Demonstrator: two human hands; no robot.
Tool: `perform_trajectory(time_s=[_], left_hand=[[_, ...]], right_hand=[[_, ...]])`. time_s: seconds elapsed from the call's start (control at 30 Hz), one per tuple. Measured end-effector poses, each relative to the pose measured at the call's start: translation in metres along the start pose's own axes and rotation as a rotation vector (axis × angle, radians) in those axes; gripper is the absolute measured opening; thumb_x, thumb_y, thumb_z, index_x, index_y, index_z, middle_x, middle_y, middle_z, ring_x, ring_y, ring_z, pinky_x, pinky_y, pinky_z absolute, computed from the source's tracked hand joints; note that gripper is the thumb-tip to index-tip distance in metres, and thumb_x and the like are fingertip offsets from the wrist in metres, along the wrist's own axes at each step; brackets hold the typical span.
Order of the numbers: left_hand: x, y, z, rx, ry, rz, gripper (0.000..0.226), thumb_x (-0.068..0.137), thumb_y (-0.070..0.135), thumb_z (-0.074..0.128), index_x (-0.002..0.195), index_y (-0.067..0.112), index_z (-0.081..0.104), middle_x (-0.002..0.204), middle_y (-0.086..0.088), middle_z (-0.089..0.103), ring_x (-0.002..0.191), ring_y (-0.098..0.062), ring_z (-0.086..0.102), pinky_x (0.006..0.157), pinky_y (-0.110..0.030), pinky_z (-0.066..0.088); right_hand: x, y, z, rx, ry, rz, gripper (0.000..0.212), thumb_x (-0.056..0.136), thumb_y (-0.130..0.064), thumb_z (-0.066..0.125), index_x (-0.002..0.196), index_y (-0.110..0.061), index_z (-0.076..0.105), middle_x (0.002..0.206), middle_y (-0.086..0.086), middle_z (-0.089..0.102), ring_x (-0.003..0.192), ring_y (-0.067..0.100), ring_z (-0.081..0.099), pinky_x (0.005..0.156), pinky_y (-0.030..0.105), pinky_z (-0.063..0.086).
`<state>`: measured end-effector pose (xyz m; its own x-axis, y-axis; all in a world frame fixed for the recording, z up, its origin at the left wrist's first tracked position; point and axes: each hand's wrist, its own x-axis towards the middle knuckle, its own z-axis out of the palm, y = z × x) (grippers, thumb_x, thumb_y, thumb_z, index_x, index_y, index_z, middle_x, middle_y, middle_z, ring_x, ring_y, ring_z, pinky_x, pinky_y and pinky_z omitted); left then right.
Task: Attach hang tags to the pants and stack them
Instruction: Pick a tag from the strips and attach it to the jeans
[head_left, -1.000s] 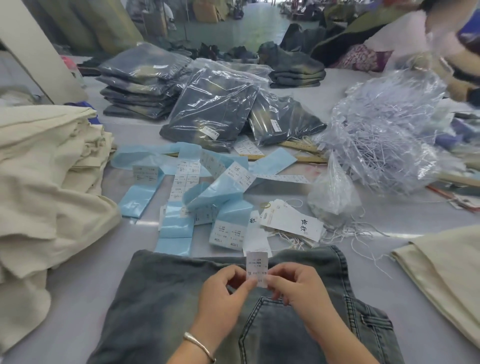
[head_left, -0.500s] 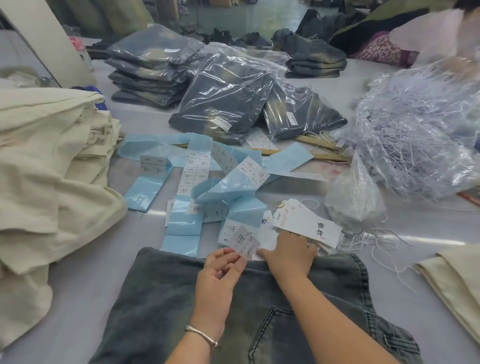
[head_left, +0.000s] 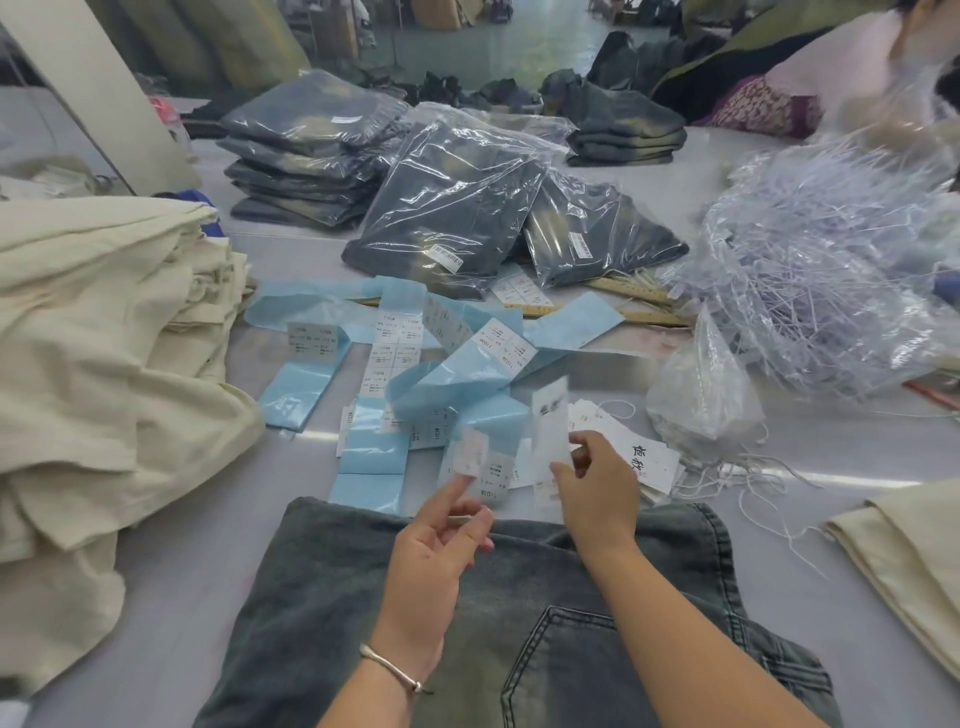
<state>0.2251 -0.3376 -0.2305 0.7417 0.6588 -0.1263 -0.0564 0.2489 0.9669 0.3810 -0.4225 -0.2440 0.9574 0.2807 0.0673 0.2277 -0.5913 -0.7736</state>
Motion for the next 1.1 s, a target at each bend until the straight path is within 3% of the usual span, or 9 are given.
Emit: perform_trajectory(time_s=[0.07,0.17,0.33,0.53,0.67,0.83,0.97,1.07,1.1], left_hand=[[-0.003,0.007,0.000,0.020,-0.052,0.078,0.060,0.086,0.011,0.065,0.133,0.045,0.049,0.080,-0.004,0.068,0.069,-0.014,0.063,0.067,-0.019,0.052],[-0.010,0.021,0.012,0.088,-0.095,0.191,0.076,0.087,0.008,0.067,0.147,0.037,0.029,0.080,-0.006,0.068,0.075,-0.019,0.067,0.074,-0.020,0.053],[-0.036,0.039,0.043,0.185,-0.265,0.305,0.088,0.077,0.034,0.074,0.144,0.049,0.020,0.078,-0.002,0.061,0.073,-0.017,0.059,0.071,-0.030,0.052],[-0.072,0.049,0.051,0.098,-0.353,0.236,0.082,0.073,0.030,0.077,0.136,0.047,0.028,0.067,-0.002,0.052,0.063,-0.013,0.051,0.060,-0.022,0.045],[-0.098,0.047,0.054,0.008,-0.360,0.143,0.088,0.078,0.016,0.079,0.142,0.038,0.023,0.073,-0.008,0.060,0.069,-0.017,0.060,0.066,-0.026,0.051],[-0.128,0.040,0.061,-0.085,-0.334,0.071,0.087,0.070,0.010,0.071,0.143,0.028,0.025,0.072,-0.013,0.057,0.063,-0.014,0.058,0.058,-0.024,0.051],[-0.143,0.038,0.059,-0.015,-0.336,0.118,0.072,0.078,0.006,0.068,0.134,0.033,0.031,0.069,-0.008,0.060,0.062,-0.012,0.059,0.060,-0.023,0.051],[-0.153,0.041,0.058,-0.015,-0.296,0.126,0.055,0.086,0.002,0.062,0.129,0.029,0.042,0.068,-0.006,0.060,0.059,-0.013,0.057,0.057,-0.021,0.048],[-0.156,0.043,0.057,-0.021,-0.253,0.124,0.047,0.085,0.007,0.062,0.126,0.026,0.048,0.069,-0.004,0.059,0.058,-0.011,0.056,0.055,-0.020,0.046]], right_hand=[[-0.009,-0.008,-0.023,0.083,0.095,-0.059,0.004,0.087,-0.016,0.067,0.084,-0.016,0.066,0.073,-0.006,0.064,0.071,0.014,0.058,0.067,0.027,0.045],[-0.038,-0.018,-0.054,0.174,0.063,-0.110,0.019,0.082,-0.012,0.067,0.068,-0.016,0.056,0.060,-0.007,0.056,0.056,0.005,0.047,0.055,0.016,0.037],[-0.085,-0.032,-0.085,0.373,-0.318,-0.110,0.024,0.073,-0.014,0.062,0.076,0.006,0.050,0.067,0.021,0.048,0.064,0.018,0.042,0.060,0.043,0.038],[-0.121,-0.030,-0.132,0.674,-0.780,-0.089,0.024,0.067,-0.019,0.069,0.079,-0.006,0.052,0.068,0.007,0.054,0.060,0.019,0.049,0.052,0.028,0.041],[-0.140,-0.015,-0.141,0.780,-0.757,-0.037,0.044,0.071,-0.025,0.079,0.082,0.006,0.050,0.074,0.020,0.056,0.059,0.024,0.050,0.055,0.028,0.044],[-0.165,0.001,-0.147,0.815,-0.748,-0.014,0.033,0.072,-0.024,0.078,0.080,-0.005,0.053,0.076,0.014,0.065,0.064,0.023,0.055,0.055,0.028,0.046],[-0.181,0.006,-0.156,0.861,-0.739,0.033,0.027,0.070,-0.013,0.063,0.088,0.006,0.056,0.079,0.009,0.064,0.073,0.017,0.060,0.066,0.029,0.050],[-0.195,0.009,-0.161,0.835,-0.558,0.080,0.002,0.077,-0.010,0.061,0.076,-0.009,0.059,0.072,0.008,0.058,0.063,0.018,0.057,0.056,0.024,0.047],[-0.198,0.010,-0.163,0.819,-0.452,0.099,0.010,0.080,-0.007,0.063,0.074,-0.013,0.057,0.072,0.008,0.057,0.062,0.018,0.057,0.053,0.023,0.046]])
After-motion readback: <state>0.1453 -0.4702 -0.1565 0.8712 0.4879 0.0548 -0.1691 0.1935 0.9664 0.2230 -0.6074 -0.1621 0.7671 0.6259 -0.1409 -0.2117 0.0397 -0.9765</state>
